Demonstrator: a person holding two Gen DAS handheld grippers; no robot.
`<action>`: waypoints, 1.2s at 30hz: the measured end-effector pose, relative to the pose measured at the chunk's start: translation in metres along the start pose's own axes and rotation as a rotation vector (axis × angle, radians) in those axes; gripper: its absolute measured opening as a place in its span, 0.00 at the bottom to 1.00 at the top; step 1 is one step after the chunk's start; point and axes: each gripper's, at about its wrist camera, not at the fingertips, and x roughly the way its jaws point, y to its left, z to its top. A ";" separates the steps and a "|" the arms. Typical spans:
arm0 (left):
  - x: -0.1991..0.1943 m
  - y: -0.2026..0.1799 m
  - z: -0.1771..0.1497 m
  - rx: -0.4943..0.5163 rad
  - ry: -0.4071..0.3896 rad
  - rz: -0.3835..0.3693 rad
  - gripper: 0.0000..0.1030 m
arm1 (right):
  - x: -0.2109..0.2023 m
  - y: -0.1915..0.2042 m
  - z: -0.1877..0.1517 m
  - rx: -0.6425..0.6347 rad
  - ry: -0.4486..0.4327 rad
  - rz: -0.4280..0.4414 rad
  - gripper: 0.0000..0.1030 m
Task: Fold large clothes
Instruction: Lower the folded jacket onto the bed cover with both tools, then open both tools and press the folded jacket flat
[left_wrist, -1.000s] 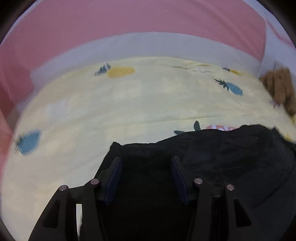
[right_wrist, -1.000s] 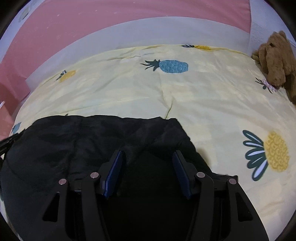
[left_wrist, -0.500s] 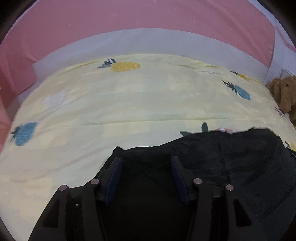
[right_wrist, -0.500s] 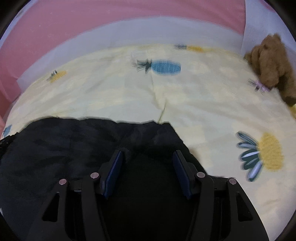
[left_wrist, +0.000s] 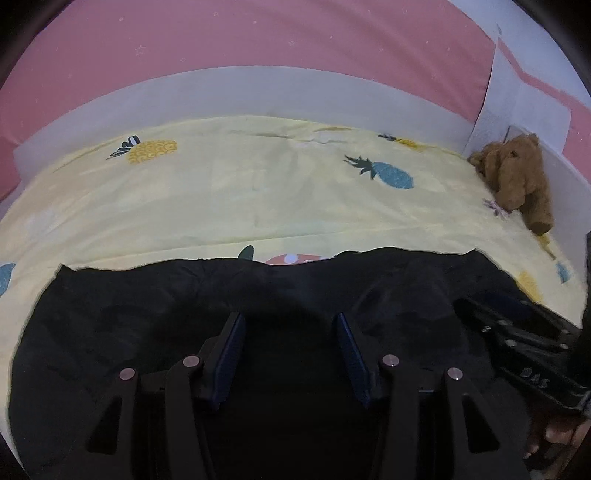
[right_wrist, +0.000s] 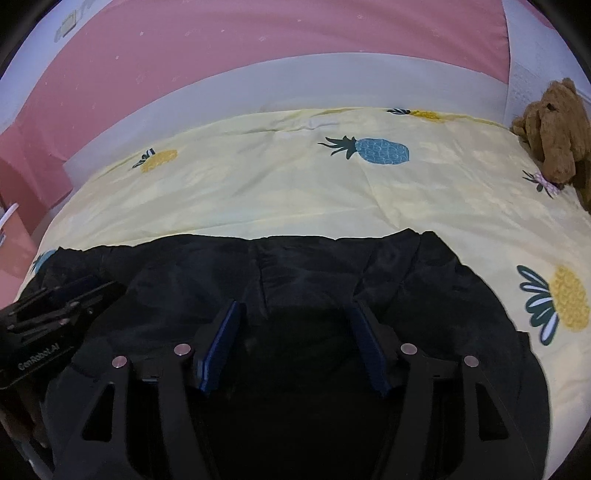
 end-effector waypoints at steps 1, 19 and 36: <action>0.004 0.000 -0.002 0.001 -0.005 0.003 0.50 | 0.003 -0.001 -0.002 0.006 -0.007 0.003 0.61; 0.022 -0.009 -0.006 0.041 -0.024 0.074 0.50 | 0.017 0.000 -0.005 -0.001 -0.023 -0.024 0.61; -0.061 0.105 -0.021 0.052 -0.090 0.171 0.50 | -0.022 -0.075 -0.010 0.036 -0.030 -0.085 0.62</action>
